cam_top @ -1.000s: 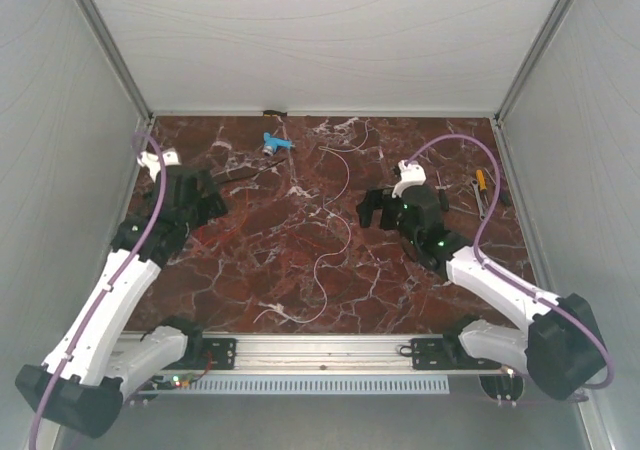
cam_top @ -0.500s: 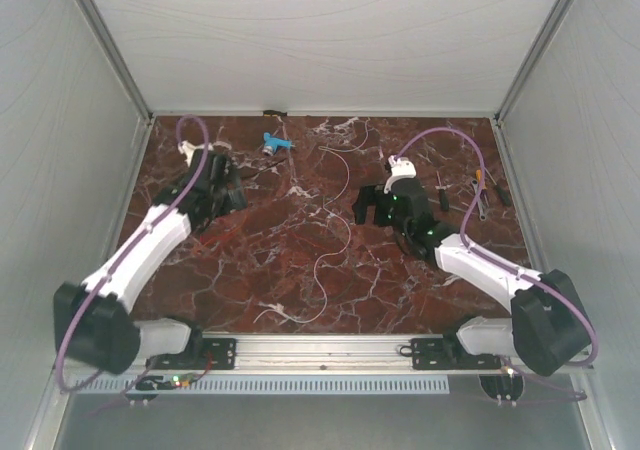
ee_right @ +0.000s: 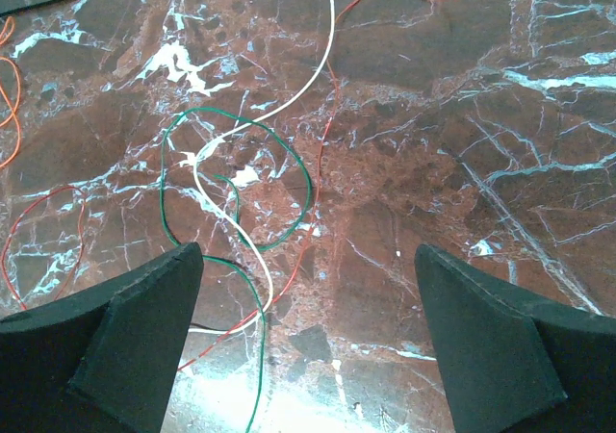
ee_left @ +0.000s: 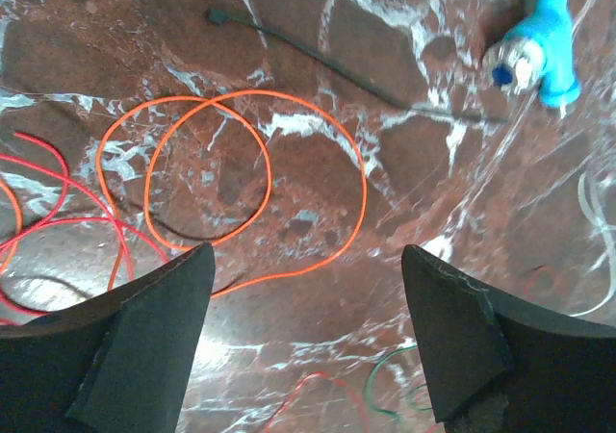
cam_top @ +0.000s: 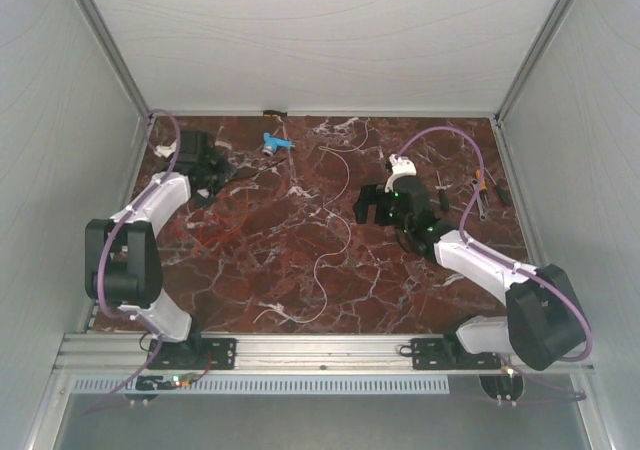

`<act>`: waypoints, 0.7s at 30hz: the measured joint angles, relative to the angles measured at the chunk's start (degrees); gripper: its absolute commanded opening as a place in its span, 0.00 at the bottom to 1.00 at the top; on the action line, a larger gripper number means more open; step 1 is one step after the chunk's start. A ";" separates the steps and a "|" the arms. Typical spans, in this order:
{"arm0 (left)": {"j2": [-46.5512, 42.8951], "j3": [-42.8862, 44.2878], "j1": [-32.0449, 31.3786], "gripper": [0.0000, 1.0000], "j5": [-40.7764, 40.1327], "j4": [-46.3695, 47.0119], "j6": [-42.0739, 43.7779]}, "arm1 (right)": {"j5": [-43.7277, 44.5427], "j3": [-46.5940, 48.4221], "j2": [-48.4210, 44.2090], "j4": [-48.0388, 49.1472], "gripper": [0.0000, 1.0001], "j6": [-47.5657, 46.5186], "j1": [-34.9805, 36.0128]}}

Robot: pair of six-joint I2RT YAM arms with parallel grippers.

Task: Zip-tie the wires
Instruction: Pick up the cable at the center of the board.

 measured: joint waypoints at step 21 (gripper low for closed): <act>4.09 -6.03 3.72 0.55 7.39 13.07 -15.15 | -1.79 1.62 1.27 -0.44 0.88 0.02 -0.59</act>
